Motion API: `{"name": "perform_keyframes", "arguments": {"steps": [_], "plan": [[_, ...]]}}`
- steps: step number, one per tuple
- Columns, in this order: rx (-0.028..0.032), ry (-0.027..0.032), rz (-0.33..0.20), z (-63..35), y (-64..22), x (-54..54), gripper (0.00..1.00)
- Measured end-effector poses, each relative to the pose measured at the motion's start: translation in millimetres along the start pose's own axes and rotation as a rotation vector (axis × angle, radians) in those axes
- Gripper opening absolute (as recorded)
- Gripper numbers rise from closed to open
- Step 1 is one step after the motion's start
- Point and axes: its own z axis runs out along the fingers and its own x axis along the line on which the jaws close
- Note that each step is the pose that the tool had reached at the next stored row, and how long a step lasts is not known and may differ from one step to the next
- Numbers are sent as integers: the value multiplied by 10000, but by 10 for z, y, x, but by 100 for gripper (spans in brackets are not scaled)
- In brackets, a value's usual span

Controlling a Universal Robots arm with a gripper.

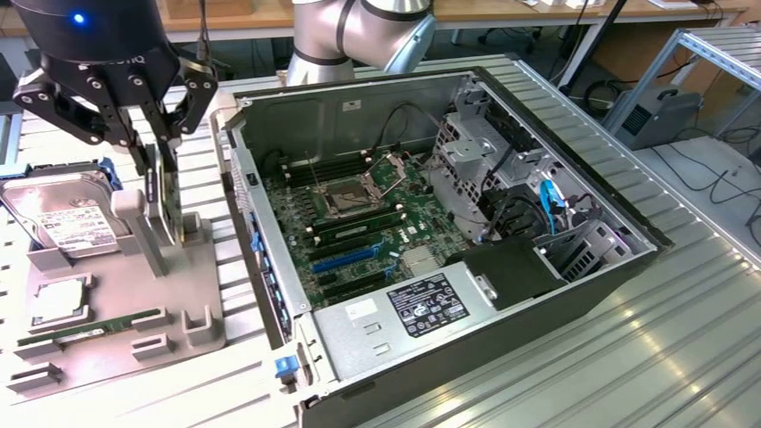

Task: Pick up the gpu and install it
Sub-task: 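Pick up the gpu and move the gpu toward the slot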

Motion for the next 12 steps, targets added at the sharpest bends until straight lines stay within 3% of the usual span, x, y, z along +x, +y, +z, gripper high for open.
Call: {"name": "perform_keyframes", "arguments": {"steps": [12], "plan": [[0, 0, 0, -58, 2, -2, 27]]}}
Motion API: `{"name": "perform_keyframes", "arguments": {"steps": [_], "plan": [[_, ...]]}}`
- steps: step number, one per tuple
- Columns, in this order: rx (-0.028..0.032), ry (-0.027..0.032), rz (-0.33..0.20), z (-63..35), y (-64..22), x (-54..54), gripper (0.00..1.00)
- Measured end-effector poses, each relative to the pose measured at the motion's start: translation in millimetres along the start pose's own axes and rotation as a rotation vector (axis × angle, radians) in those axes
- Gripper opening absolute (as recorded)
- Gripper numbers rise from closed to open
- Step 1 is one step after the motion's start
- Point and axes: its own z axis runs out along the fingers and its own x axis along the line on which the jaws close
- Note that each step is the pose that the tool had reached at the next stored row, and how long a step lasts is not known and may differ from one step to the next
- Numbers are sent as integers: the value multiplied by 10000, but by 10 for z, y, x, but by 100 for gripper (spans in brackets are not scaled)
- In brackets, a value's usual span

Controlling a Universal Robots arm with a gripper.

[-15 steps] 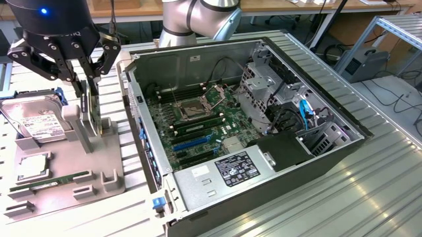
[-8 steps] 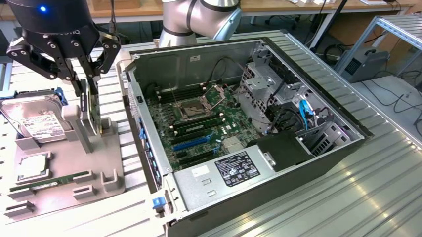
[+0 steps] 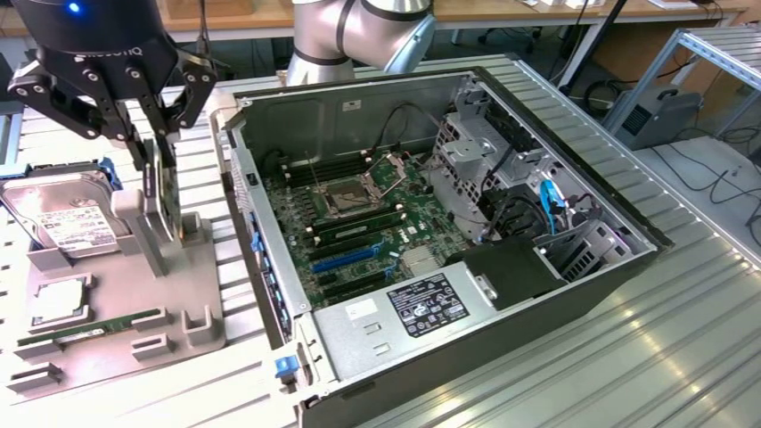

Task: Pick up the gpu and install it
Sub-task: 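Pick up the gpu and move the gpu toward the slot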

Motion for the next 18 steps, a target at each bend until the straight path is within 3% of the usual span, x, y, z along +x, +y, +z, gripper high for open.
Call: {"name": "perform_keyframes", "arguments": {"steps": [18], "plan": [[0, 0, 0, -122, 5, -3, 27]]}}
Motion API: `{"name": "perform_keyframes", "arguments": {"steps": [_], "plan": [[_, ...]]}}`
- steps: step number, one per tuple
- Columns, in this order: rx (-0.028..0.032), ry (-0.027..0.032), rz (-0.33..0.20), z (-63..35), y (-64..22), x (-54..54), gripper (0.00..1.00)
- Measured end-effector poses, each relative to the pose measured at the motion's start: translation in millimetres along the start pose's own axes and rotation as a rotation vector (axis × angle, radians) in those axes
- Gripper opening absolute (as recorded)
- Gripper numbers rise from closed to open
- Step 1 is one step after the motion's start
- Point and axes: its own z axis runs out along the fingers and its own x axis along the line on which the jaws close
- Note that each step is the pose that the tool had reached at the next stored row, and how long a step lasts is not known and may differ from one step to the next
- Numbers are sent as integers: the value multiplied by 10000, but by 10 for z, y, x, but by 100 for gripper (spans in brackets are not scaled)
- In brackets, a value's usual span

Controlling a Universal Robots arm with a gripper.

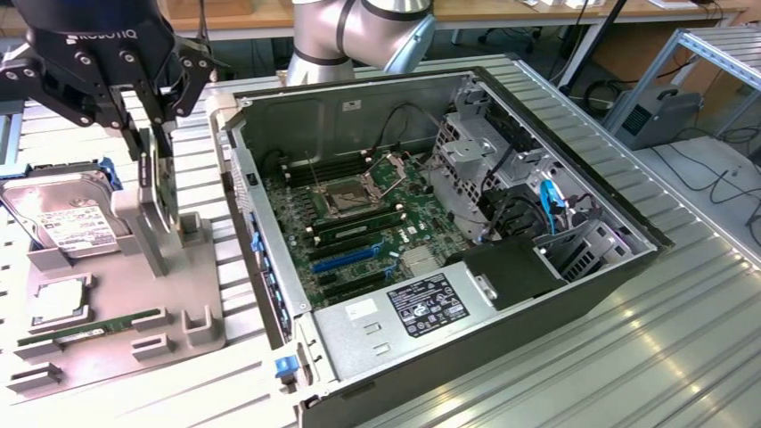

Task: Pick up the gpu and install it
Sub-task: 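Pick up the gpu and move the gpu toward the slot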

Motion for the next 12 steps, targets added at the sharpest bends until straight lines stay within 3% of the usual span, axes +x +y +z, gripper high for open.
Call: {"name": "perform_keyframes", "arguments": {"steps": [12], "plan": [[1, 0, 0, -69, 3, -2, 27]]}}
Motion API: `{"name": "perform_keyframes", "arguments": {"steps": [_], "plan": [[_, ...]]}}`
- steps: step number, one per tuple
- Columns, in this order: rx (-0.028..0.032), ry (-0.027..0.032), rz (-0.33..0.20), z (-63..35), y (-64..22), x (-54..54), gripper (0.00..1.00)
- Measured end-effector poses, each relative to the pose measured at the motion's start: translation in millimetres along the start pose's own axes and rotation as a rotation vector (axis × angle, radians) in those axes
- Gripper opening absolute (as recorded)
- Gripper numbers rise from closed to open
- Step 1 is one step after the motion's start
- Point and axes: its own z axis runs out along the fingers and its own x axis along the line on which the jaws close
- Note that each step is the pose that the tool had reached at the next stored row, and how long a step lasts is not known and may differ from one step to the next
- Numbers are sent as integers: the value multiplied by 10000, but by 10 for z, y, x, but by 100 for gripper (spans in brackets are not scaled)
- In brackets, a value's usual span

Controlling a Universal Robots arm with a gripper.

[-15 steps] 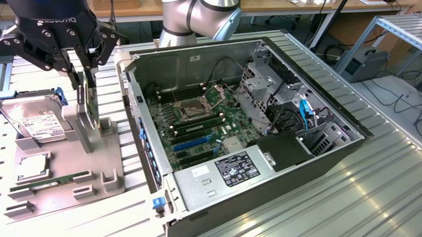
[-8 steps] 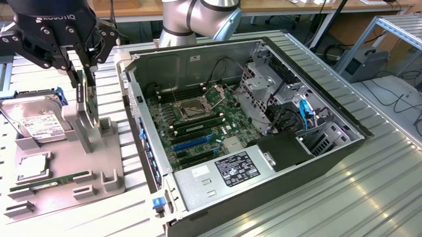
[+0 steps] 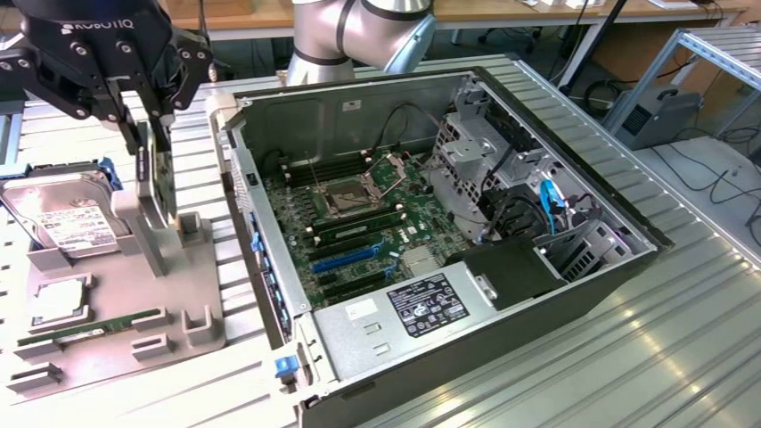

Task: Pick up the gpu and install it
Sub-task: 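Pick up the gpu and move the gpu toward the slot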

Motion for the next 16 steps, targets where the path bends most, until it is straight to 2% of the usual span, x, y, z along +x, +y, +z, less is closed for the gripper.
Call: {"name": "perform_keyframes", "arguments": {"steps": [16], "plan": [[0, 0, 0, -119, 5, -3, 27]]}}
